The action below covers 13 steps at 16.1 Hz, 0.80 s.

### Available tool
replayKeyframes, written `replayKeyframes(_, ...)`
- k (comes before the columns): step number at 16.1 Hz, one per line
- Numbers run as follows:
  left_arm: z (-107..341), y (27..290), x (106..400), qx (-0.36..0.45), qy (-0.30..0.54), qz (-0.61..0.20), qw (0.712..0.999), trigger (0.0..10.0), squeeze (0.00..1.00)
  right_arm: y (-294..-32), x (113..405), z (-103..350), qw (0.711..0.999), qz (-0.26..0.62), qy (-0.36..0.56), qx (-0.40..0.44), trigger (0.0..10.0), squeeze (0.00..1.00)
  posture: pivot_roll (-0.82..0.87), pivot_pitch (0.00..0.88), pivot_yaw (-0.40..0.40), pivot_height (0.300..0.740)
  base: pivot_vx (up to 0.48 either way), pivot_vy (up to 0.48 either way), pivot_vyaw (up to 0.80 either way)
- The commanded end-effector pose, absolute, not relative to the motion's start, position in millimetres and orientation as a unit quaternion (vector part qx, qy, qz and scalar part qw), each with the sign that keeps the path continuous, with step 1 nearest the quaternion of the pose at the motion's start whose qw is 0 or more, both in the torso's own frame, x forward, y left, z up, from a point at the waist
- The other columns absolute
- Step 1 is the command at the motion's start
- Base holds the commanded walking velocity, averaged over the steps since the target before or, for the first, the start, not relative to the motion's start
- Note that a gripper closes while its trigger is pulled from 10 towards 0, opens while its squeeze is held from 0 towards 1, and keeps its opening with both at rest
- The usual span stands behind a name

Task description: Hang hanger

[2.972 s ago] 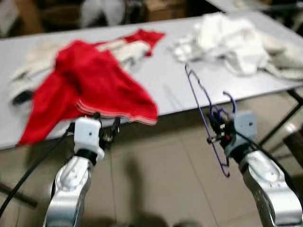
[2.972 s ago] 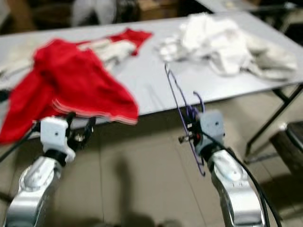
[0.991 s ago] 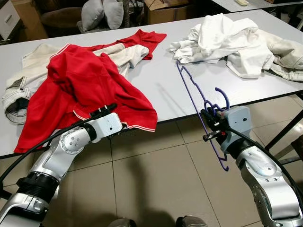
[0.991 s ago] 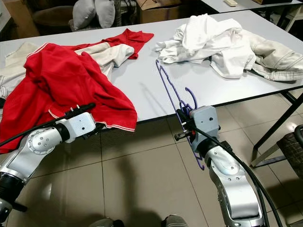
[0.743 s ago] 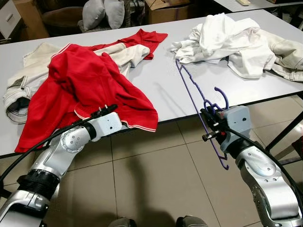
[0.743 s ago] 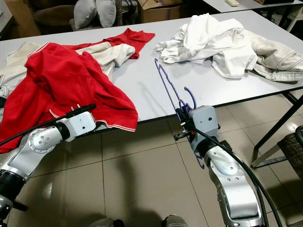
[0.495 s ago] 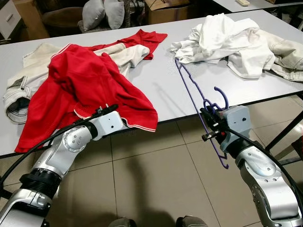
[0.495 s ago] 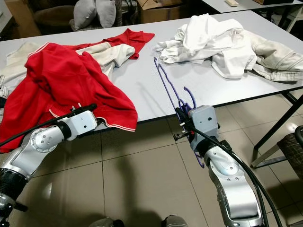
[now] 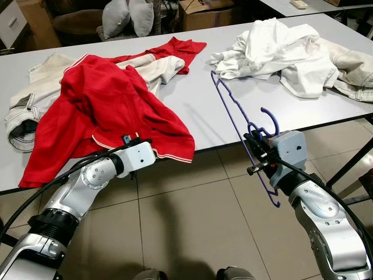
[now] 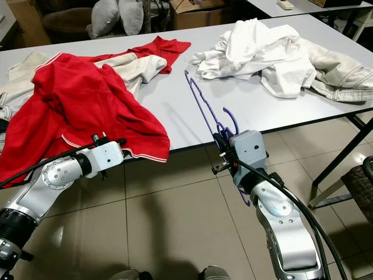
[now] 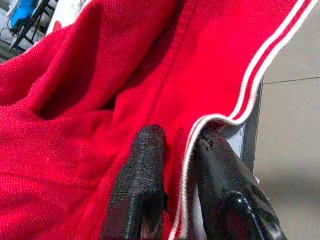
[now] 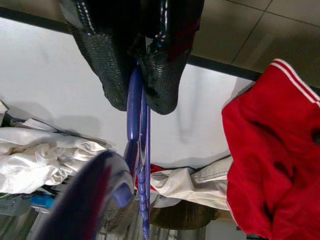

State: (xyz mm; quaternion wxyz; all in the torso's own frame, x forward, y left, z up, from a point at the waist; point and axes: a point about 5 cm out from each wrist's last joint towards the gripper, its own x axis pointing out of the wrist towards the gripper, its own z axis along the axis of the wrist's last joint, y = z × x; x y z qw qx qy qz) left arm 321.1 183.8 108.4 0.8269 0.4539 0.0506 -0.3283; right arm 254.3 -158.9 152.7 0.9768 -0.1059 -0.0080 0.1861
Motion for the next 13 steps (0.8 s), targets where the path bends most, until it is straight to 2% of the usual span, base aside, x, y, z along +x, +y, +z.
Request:
replayKeyframes(1, 106, 194, 322, 0.464, 0.073, -0.312, 0.826, 0.0, 0.0, -158, 253, 150, 0.975, 0.194, -0.005, -0.109, 10.0, 0.0, -0.18, 0.029, 0.055, 0.74, 0.0, 0.0, 0.0)
replayKeyframes(4, 106, 198, 324, 0.465, 0.086, -0.3, 0.829, 0.0, 0.0, -158, 251, 150, 0.971, 0.21, -0.005, -0.111, 10.0, 0.0, -0.18, 0.03, 0.055, 0.74, 0.0, 0.0, 0.0)
replayKeyframes(5, 107, 198, 326, 0.449, 0.089, -0.295, 0.839, 0.0, 0.0, -157, 250, 151, 0.97, 0.22, -0.006, -0.107, 10.0, 0.0, -0.18, 0.03, 0.054, 0.74, 0.0, 0.0, 0.0)
replayKeyframes(6, 109, 197, 329, 0.414, 0.093, -0.293, 0.857, 0.0, 0.0, -157, 246, 153, 0.967, 0.237, -0.005, -0.092, 10.0, 0.0, -0.18, 0.03, 0.051, 0.74, 0.0, 0.0, 0.0)
replayKeyframes(8, 128, 184, 337, 0.293, 0.074, -0.29, 0.908, 0.0, 0.0, -156, 231, 157, 0.955, 0.29, -0.007, -0.068, 10.0, 0.0, -0.18, 0.03, 0.051, 0.74, 0.0, 0.0, 0.0)
replayKeyframes(10, 143, 177, 344, 0.247, 0.055, -0.292, 0.922, 0.0, 0.0, -154, 221, 156, 0.943, 0.325, -0.002, -0.071, 10.0, 0.0, -0.18, 0.032, 0.055, 0.74, 0.0, 0.0, 0.0)
replayKeyframes(12, 181, 170, 362, 0.16, -0.001, -0.256, 0.953, 0.0, 0.0, -149, 209, 160, 0.924, 0.377, -0.012, -0.061, 10.0, 0.0, -0.18, 0.035, 0.064, 0.74, 0.0, 0.0, 0.0)
replayKeyframes(13, 189, 170, 364, 0.147, -0.01, -0.25, 0.957, 0.0, 0.0, -149, 206, 162, 0.921, 0.385, -0.013, -0.057, 10.0, 0.0, -0.18, 0.035, 0.064, 0.74, 0.0, 0.0, 0.0)
